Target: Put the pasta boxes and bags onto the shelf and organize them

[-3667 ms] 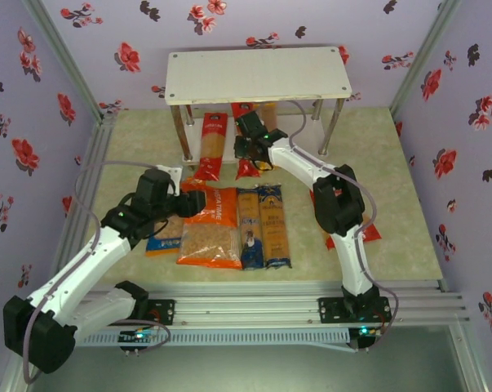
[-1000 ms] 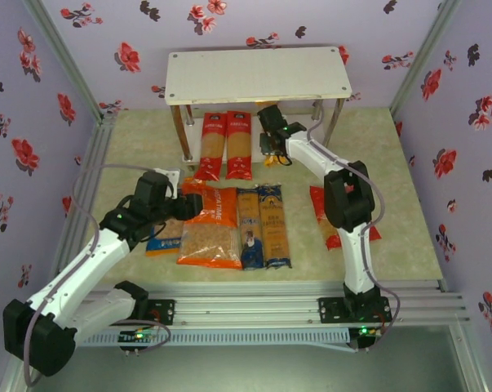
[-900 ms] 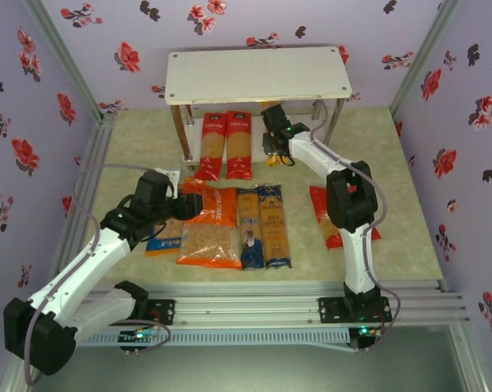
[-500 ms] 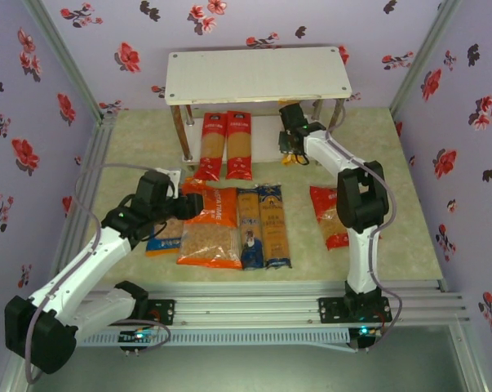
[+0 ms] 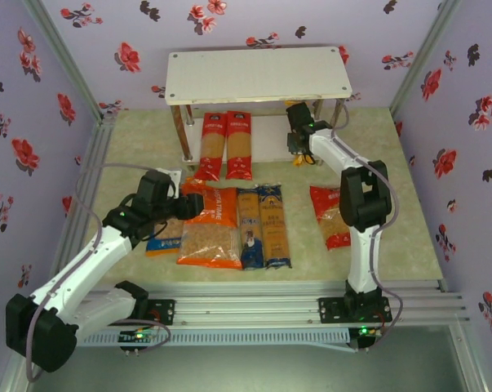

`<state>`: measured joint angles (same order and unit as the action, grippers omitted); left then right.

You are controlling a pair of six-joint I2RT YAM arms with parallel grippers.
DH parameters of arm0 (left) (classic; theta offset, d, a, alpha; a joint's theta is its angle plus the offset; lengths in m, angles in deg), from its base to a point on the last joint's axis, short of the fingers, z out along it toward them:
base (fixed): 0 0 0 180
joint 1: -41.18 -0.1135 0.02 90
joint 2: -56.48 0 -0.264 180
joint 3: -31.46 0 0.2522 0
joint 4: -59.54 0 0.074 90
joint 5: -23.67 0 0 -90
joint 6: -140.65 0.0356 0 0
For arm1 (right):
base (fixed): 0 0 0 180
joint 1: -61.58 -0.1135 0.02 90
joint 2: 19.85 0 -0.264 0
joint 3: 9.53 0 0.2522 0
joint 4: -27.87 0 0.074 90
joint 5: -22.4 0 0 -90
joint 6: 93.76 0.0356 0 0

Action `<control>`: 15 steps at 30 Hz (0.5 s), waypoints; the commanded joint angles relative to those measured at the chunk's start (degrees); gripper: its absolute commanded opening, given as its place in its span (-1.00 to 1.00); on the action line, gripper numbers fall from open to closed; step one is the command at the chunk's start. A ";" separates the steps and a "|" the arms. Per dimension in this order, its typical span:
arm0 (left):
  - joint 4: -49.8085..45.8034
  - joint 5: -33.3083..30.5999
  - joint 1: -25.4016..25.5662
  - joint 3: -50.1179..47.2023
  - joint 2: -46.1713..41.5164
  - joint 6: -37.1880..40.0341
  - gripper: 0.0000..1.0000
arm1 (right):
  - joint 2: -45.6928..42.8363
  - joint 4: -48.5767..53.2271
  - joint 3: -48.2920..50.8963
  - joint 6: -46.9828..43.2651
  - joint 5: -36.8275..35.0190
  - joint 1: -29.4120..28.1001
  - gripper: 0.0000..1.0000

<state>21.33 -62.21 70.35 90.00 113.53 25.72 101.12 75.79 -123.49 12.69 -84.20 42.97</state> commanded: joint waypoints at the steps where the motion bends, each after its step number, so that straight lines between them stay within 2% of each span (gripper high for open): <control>1: 0.72 0.72 -0.59 0.84 0.51 -0.38 0.24 | 0.54 6.34 1.32 -0.50 -3.98 3.28 -0.42; 13: 1.53 2.41 -0.35 0.61 1.69 -1.23 0.25 | 1.62 6.02 1.59 -0.29 -2.91 6.36 -0.34; 15: 2.06 2.87 0.64 -0.02 2.56 -1.65 0.25 | 1.73 6.01 1.64 -0.03 -1.37 6.65 -0.23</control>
<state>21.90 -60.83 70.44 90.00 115.02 25.29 101.09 76.09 -123.49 11.09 -83.40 45.72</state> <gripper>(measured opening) 0.625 0.374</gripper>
